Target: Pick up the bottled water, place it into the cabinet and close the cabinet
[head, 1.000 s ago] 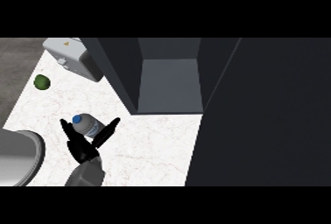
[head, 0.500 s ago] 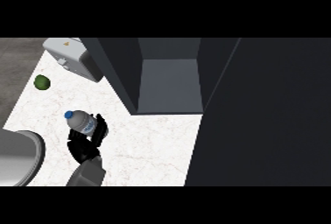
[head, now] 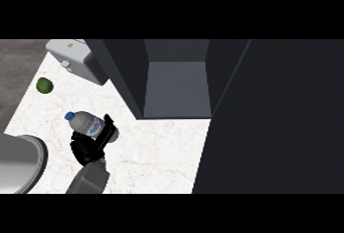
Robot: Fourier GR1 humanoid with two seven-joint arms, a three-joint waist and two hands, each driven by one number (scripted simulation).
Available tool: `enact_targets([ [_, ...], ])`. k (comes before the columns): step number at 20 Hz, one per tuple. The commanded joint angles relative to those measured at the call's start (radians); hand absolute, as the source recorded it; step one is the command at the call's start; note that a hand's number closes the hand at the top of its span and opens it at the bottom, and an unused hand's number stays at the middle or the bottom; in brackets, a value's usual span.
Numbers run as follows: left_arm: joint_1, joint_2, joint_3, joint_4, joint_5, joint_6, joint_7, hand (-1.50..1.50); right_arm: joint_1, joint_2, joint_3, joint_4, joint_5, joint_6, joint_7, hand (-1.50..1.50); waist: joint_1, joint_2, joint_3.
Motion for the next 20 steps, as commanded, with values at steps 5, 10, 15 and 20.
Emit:
enact_targets([
  [5,0.122,0.076,-0.307,-0.049,-0.165,-0.458,0.069,1.5,-0.021,-0.015,0.004,-0.044,0.041,-0.006,0.012,-1.5,0.0,-0.008,-0.001],
  [10,0.248,0.129,-0.369,-0.235,-0.2,-0.499,0.074,1.5,0.012,-0.033,0.018,-0.089,0.085,-0.031,0.032,-1.5,0.012,-0.005,0.001],
  [15,0.264,0.16,-0.384,-0.431,-0.186,-0.468,0.245,1.5,0.004,-0.018,0.035,-0.075,0.077,-0.026,0.028,-1.5,0.012,-0.001,0.001],
  [20,0.298,0.074,-0.444,-0.545,-0.215,-0.376,0.296,1.5,0.002,-0.045,0.02,-0.137,0.087,-0.03,0.076,-1.5,0.006,-0.001,0.001],
])
